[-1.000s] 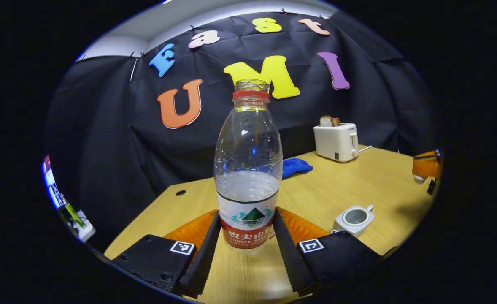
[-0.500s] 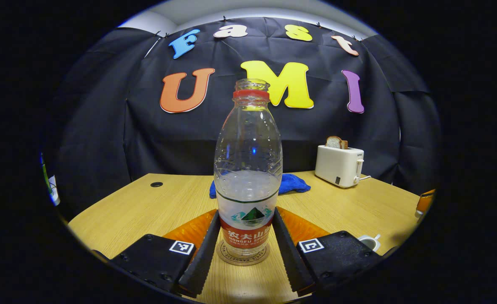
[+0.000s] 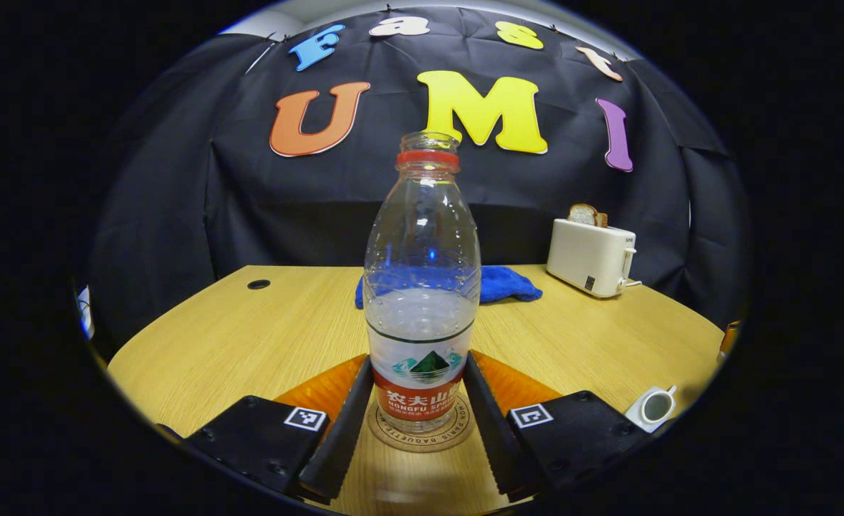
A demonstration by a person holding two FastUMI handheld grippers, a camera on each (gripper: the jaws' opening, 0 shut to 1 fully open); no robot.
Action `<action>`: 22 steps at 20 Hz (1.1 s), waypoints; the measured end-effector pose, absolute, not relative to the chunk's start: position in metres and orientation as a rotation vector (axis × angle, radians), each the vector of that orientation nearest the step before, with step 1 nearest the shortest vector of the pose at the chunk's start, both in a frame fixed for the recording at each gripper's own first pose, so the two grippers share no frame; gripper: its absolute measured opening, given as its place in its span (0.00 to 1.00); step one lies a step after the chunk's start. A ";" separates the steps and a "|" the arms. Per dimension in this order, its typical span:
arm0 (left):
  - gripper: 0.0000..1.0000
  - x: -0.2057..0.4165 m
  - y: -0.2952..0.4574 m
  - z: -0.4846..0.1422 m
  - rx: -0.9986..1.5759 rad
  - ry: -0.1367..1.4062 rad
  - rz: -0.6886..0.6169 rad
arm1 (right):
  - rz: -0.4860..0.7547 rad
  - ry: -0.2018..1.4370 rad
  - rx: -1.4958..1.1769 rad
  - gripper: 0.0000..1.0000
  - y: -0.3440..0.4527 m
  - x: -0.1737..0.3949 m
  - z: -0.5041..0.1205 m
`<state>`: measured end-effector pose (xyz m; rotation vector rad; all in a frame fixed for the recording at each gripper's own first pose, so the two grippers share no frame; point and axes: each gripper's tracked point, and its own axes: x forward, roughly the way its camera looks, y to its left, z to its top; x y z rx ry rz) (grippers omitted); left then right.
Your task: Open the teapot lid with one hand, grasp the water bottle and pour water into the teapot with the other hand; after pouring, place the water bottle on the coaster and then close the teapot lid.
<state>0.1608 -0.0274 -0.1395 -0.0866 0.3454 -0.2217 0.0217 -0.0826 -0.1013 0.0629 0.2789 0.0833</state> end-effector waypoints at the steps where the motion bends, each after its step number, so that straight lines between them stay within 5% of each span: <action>1: 0.79 0.162 -0.027 -0.139 -0.089 0.344 -0.219 | 0.084 0.279 0.060 0.00 -0.082 0.022 -0.101; 6: 0.81 0.158 -0.031 -0.144 -0.090 0.371 -0.239 | 0.088 0.276 0.053 0.00 -0.078 0.021 -0.099; 9: 1.00 0.154 -0.032 -0.143 -0.105 0.379 -0.246 | 0.094 0.270 0.049 0.00 -0.076 0.019 -0.097; 14: 1.00 0.116 -0.026 -0.143 -0.164 0.429 -0.254 | 0.137 0.255 0.058 0.00 -0.056 0.025 -0.092; 22: 1.00 0.039 0.067 -0.120 -0.123 0.357 -0.048 | 0.312 0.207 0.051 0.00 0.032 0.071 -0.082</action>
